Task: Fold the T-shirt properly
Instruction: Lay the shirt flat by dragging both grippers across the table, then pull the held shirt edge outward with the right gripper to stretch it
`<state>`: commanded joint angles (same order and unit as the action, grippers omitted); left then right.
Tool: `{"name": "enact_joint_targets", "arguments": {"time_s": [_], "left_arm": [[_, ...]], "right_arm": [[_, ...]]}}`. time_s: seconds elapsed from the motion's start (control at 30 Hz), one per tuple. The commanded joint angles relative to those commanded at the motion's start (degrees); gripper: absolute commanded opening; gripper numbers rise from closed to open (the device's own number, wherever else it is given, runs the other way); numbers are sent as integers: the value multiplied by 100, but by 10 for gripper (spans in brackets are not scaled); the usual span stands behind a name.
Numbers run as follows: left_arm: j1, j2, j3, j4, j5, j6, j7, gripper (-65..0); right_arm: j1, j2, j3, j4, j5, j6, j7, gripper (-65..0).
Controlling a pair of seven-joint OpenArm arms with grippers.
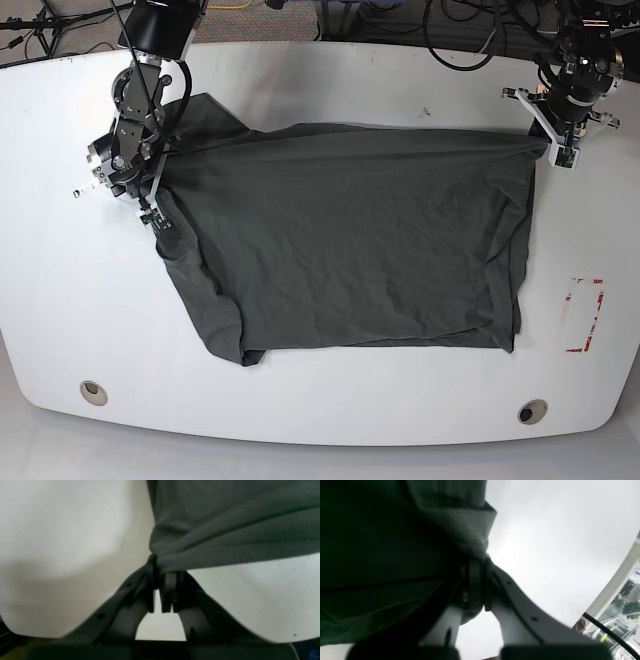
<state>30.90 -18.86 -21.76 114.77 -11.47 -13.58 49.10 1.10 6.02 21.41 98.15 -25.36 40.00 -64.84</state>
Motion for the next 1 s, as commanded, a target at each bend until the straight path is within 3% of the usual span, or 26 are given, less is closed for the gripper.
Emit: {"name": "enact_joint_targets", "arguments": {"time_s": [0.43,0.73,0.8,1.0], "left_arm": [[229,-18,-360,-9,18,0,0,-650],[273,-62,-325,-9,387,0,0,-650],[273,-62,-325,-9,387,0,0,-650],[264,-79,-325,-9,387,0,0,-650]], "right_arm": [[-18,-237,404,0,0,0,0,-647],[-18,-440,870,35,9,0,0,-625],[-18,-448,888,44,18,0,-9,-563],[-35,-510,1371,563,923,0,-325,-113]]}}
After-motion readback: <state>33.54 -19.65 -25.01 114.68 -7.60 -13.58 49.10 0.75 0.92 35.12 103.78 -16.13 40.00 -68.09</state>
